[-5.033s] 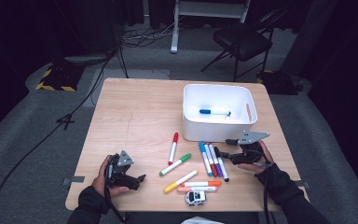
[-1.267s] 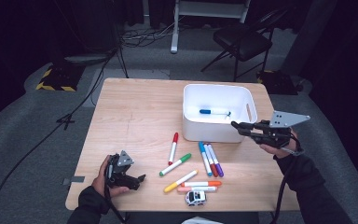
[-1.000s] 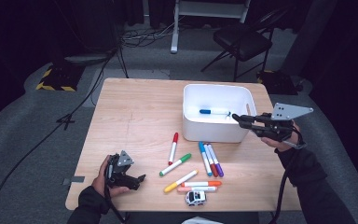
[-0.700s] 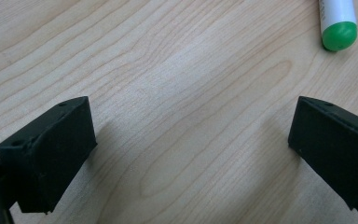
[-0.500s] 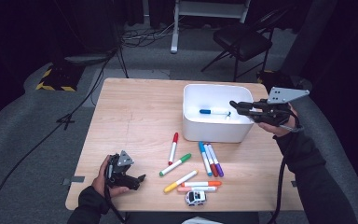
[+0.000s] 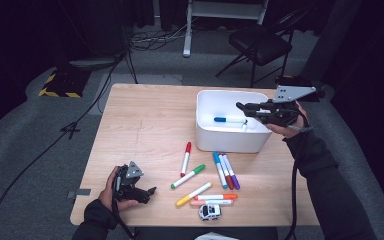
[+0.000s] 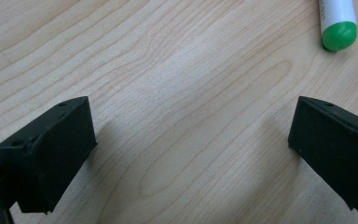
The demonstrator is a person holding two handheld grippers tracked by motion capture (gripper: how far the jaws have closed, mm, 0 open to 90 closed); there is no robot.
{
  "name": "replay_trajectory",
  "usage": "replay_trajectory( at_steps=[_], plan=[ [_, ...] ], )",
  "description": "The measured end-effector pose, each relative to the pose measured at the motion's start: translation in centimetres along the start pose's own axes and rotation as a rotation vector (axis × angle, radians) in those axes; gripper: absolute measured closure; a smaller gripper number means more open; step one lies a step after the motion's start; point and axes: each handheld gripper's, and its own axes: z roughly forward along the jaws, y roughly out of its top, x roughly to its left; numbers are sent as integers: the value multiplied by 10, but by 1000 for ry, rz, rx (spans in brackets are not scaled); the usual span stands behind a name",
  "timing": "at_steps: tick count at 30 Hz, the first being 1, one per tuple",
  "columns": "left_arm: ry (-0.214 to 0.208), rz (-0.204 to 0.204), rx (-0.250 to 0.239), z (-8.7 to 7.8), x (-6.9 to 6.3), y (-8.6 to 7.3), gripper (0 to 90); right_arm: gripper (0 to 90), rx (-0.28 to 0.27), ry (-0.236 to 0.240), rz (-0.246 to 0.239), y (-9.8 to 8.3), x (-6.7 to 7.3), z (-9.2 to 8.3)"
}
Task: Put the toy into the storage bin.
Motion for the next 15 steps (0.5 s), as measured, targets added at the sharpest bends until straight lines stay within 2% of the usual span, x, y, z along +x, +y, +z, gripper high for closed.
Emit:
replay_trajectory(
  at_steps=[3, 10, 15],
  plan=[
    [6, 0, -6, 0, 0, 0, 9, 750, 35, -5, -9, -1, -2, 12],
    [8, 3, -6, 0, 0, 0, 9, 750, 74, -11, 9, -9, -7, 27],
    [6, 2, -5, 0, 0, 0, 9, 750, 143, -21, 0, -20, -9, 38]
  ],
)
